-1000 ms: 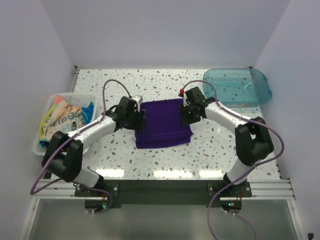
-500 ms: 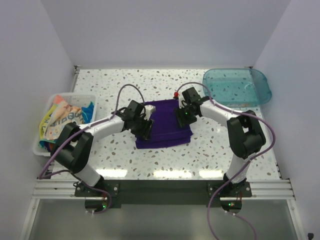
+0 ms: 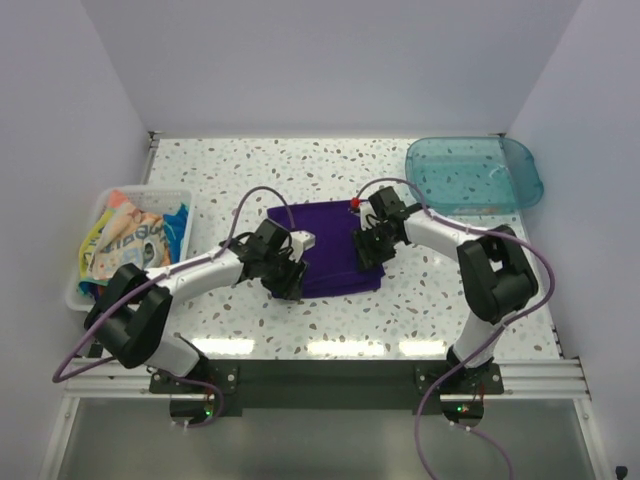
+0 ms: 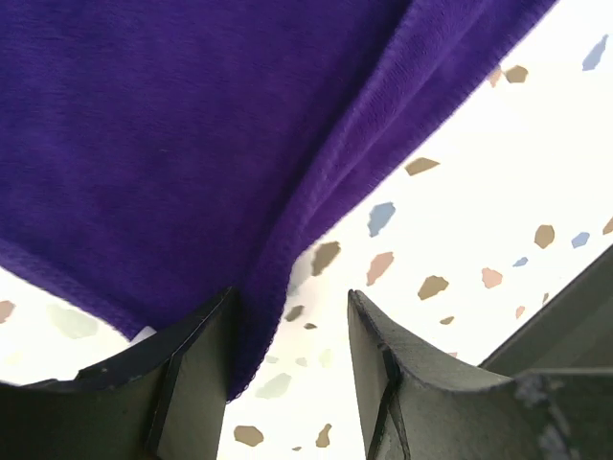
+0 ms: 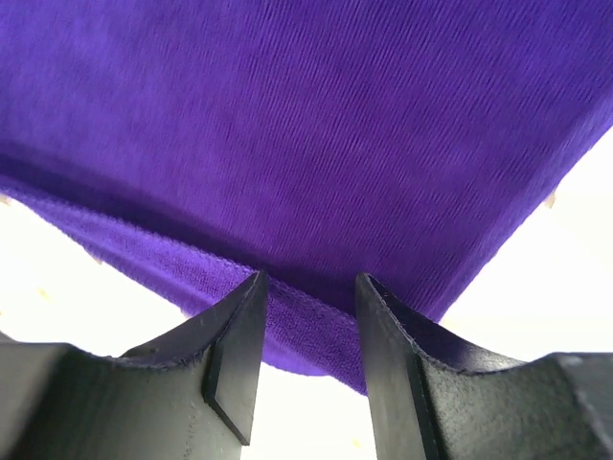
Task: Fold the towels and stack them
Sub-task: Fold the towel
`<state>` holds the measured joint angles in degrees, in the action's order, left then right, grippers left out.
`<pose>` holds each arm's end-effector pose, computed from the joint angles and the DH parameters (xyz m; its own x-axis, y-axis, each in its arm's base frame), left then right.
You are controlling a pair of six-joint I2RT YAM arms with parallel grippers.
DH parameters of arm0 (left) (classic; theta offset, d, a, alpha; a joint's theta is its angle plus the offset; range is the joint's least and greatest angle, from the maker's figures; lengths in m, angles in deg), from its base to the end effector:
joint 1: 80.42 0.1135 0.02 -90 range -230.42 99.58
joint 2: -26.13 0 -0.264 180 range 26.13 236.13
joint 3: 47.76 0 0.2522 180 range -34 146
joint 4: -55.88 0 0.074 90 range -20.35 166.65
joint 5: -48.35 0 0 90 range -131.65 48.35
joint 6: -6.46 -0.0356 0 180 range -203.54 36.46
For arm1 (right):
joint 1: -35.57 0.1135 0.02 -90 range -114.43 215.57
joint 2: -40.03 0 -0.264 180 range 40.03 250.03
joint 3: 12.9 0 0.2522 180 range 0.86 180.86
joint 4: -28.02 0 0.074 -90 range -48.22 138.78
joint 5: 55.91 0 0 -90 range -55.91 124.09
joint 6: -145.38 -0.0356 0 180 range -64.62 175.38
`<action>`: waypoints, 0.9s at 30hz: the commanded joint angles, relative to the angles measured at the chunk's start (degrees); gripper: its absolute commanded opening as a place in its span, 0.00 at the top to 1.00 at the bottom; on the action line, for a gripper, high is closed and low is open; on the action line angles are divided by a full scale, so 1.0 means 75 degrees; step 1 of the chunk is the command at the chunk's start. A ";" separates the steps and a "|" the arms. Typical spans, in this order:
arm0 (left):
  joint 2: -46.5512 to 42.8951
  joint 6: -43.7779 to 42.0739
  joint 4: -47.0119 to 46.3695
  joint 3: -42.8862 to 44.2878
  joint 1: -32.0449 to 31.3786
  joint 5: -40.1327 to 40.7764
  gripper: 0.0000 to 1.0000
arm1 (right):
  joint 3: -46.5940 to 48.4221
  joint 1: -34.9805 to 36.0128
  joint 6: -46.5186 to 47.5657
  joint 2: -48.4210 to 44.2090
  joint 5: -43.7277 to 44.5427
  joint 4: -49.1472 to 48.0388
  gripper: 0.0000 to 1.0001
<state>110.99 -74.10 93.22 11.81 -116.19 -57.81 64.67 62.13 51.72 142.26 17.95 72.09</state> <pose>0.2166 -0.1683 0.1726 -0.8199 0.3965 -0.4130 0.5381 0.7801 -0.3192 0.3036 0.1628 0.1655 -0.8650 -0.3639 -0.3455 -0.4654 0.8391 0.2817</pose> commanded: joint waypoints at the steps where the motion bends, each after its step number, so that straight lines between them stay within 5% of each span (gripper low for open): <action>1: -0.0392 0.0101 -0.0014 -0.0060 -0.0246 -0.0095 0.46 | -0.0304 0.0009 -0.0180 -0.0775 -0.0426 0.0037 0.55; 15: -0.1047 0.2057 0.0419 -0.0329 -0.0246 0.1169 0.44 | -0.1968 0.0114 -0.1281 -0.1971 -0.0860 0.0084 0.58; 27: -0.2162 0.4823 0.0256 -0.1243 -0.0235 0.3092 0.48 | -0.2672 -0.0096 -0.3037 -0.4021 0.1390 -0.0371 0.53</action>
<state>95.56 -44.82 96.61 4.88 -117.96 -39.17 46.09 62.44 35.42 113.39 22.71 72.07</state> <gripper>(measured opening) 0.527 0.462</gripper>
